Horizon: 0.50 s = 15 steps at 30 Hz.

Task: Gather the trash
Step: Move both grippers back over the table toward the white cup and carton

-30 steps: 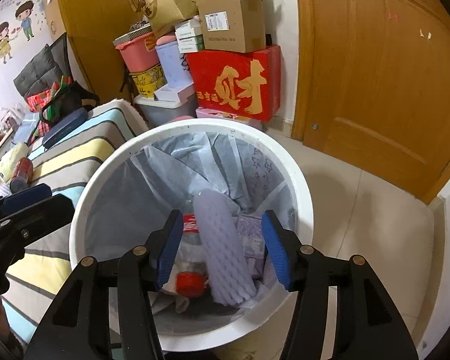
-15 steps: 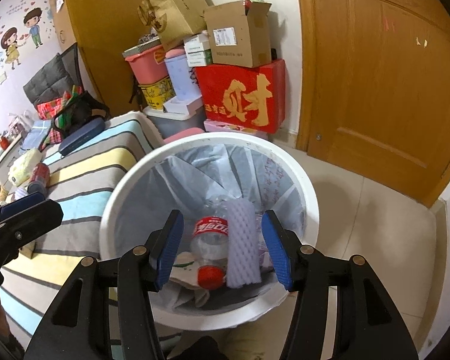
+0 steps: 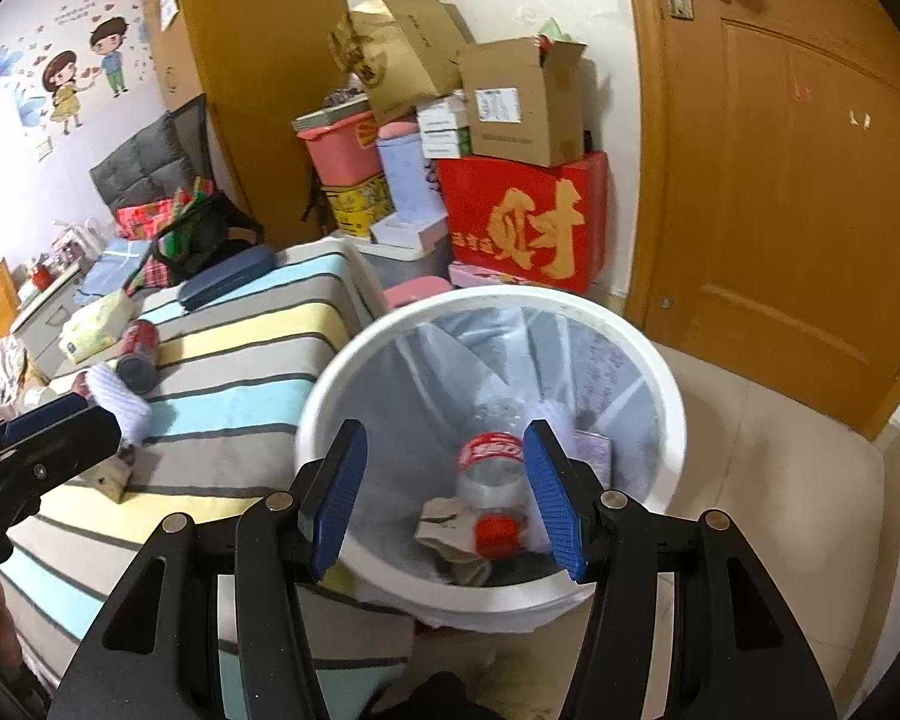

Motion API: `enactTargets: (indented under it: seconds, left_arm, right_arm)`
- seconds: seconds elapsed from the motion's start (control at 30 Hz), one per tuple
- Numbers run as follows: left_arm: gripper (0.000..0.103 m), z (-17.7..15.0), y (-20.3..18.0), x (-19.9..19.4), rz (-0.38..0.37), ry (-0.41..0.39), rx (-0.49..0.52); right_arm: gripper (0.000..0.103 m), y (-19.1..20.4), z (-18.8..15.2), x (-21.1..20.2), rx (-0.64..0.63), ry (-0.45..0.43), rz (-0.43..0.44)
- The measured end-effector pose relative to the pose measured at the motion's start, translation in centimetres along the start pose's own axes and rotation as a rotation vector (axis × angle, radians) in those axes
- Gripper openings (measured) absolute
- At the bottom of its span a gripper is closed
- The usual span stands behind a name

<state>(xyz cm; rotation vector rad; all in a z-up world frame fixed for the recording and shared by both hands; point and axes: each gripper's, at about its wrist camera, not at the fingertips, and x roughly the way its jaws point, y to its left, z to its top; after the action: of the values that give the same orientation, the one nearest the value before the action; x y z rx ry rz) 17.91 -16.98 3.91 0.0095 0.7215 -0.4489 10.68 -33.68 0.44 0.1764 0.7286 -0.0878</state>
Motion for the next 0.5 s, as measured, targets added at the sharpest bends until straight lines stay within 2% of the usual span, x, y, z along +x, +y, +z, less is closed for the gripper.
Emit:
enactTargets:
  seconds: [0.07, 0.27, 0.5]
  left_arm:
    - [0.068, -0.4, 0.5, -1.0, 0.028, -0.016, 0.01]
    - [0.068, -1.6, 3.1, -3.5, 0.05, -0.036, -0.023]
    - [0.068, -3.5, 7.5, -6.4, 0.115, -0.055, -0.085]
  right_arm:
    - [0.056, 0.6, -0.1, -0.3, -0.009, -0.009, 0.01]
    - [0.056, 2.8, -0.6, -0.8, -0.03, -0.023, 0.057]
    - [0.056, 6.3, -1.5, -1.1, -0.086, -0.035, 0.145]
